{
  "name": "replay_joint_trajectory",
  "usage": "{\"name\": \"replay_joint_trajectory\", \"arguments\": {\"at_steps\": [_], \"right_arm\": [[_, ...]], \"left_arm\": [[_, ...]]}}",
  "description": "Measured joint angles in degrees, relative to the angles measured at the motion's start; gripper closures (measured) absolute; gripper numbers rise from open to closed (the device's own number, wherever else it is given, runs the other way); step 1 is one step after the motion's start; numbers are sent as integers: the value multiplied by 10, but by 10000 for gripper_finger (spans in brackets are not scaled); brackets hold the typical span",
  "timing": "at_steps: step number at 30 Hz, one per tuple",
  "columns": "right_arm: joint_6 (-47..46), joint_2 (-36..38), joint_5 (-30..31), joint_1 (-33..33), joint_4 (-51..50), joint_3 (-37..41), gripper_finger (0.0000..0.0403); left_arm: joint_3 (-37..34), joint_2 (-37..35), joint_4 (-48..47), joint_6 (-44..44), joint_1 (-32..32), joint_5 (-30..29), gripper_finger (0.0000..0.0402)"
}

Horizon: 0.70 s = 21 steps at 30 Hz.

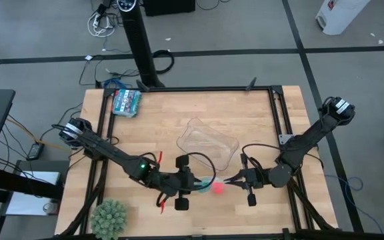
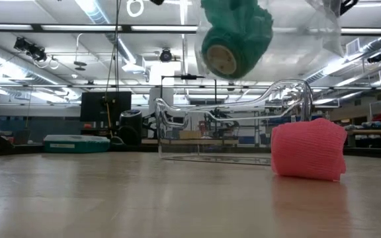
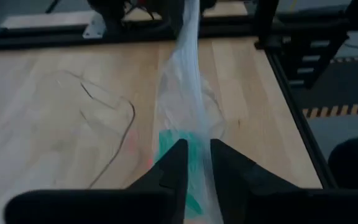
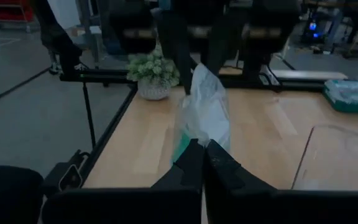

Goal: Roll bandage
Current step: Open the transparent zip bag

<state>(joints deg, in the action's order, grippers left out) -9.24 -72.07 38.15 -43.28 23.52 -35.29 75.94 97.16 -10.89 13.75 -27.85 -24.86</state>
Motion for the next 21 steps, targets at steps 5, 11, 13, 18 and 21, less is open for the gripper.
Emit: {"name": "replay_joint_trajectory", "arguments": {"at_steps": [5,11,13,18,21], "right_arm": [[-34,0,61,-35,-36,0,403],[-61,0,107,-69,-44,0,403],[-63,0,119,-76,-44,0,403],[-71,0,148,-84,-41,0,403],[-72,0,148,-78,-34,0,403]], "left_arm": [[0,-8,-8,19,-7,-2,293],[0,-8,-40,63,-23,-16,289],[-4,-8,-52,86,-31,-27,290],[-43,-8,-39,142,-62,-81,290],[-90,-8,9,164,-83,-147,290]]}}
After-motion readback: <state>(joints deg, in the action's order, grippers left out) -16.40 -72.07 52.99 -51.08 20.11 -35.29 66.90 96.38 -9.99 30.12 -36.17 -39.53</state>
